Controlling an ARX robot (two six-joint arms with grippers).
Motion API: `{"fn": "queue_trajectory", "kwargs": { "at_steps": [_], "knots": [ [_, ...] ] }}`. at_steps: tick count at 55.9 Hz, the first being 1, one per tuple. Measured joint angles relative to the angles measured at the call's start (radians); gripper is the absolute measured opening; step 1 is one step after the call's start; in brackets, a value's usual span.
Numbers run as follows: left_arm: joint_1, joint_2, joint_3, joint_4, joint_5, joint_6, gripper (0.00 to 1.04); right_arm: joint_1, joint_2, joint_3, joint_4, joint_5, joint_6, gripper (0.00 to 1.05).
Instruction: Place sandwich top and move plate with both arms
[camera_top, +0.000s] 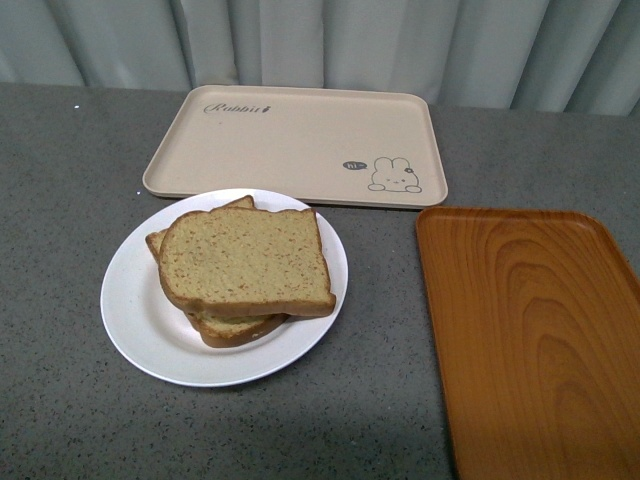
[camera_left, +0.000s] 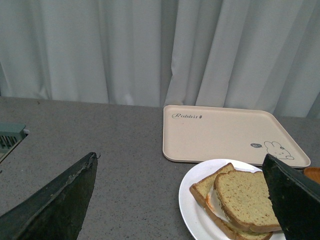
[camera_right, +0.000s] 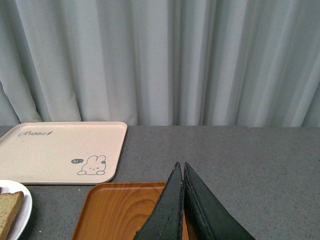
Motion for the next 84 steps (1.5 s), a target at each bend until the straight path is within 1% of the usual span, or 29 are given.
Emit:
{"fn": "queue_trajectory", "kwargs": {
  "at_steps": [29,35,42,43,45,46,50,52,54,58,61,66,68,70,71,75,79,84],
  "knots": [
    [0.0,0.0,0.0,0.0,0.0,0.0,0.98,0.0,-0.141,0.0,-0.14,0.0,0.0,0.01],
    [0.0,0.0,0.0,0.0,0.0,0.0,0.98,0.0,-0.274,0.001,-0.305,-0.002,0.0,0.01],
    [-0.001,0.002,0.001,-0.002,-0.004,-0.001,0.98,0.0,-0.308,0.001,-0.314,-0.002,0.0,0.01],
    [-0.012,0.021,0.015,-0.05,-0.047,-0.013,0.98,0.0,-0.308,0.001,-0.314,-0.002,-0.002,0.02],
    [-0.02,0.103,0.063,-0.177,-0.105,-0.043,0.98,0.0,-0.308,0.001,-0.314,-0.002,-0.001,0.08],
    [-0.02,0.14,0.074,-0.209,-0.111,-0.05,0.98,0.0,-0.308,0.001,-0.314,-0.002,-0.001,0.13],
    [-0.029,0.267,0.084,-0.22,-0.12,-0.069,0.98,0.0,-0.309,0.001,-0.314,-0.003,-0.001,0.29],
    [-0.052,0.321,0.084,-0.182,-0.135,-0.07,0.98,0.0,-0.309,0.001,-0.314,-0.003,-0.001,0.38],
    [-0.059,0.379,0.088,-0.135,-0.126,-0.086,0.98,0.0,-0.309,0.001,-0.315,-0.003,-0.001,0.45],
    [-0.047,0.526,0.097,-0.043,-0.121,-0.148,0.98,0.0,-0.309,0.001,-0.314,-0.003,-0.001,0.63],
    [-0.047,0.648,0.096,0.051,-0.12,-0.182,0.98,0.0,-0.309,0.001,-0.314,-0.002,-0.001,0.74],
    [-0.074,0.83,0.097,0.209,-0.119,-0.22,0.98,0.0,-0.309,0.001,-0.314,-0.003,-0.001,0.86],
    [-0.085,0.903,0.099,0.269,-0.117,-0.238,0.98,0.0,-0.309,0.001,-0.314,-0.003,-0.001,0.93],
    [-0.096,0.978,0.103,0.329,-0.108,-0.253,0.98,0.0,-0.309,0.001,-0.314,-0.003,0.0,0.97],
    [-0.101,1.027,0.107,0.368,-0.099,-0.266,0.98,0.0,-0.309,0.001,-0.314,-0.003,0.0,0.98],
    [-0.113,1.176,0.127,0.471,-0.077,-0.306,0.98,0.0,-0.309,0.001,-0.314,-0.003,-0.001,0.95],
    [-0.128,1.352,0.163,0.56,-0.053,-0.352,0.98,0.0,-0.309,0.001,-0.314,-0.003,0.0,0.96],
    [-0.147,1.499,0.189,0.617,-0.041,-0.396,0.98,0.0,-0.309,0.001,-0.314,-0.003,0.0,0.96]
  ]
}}
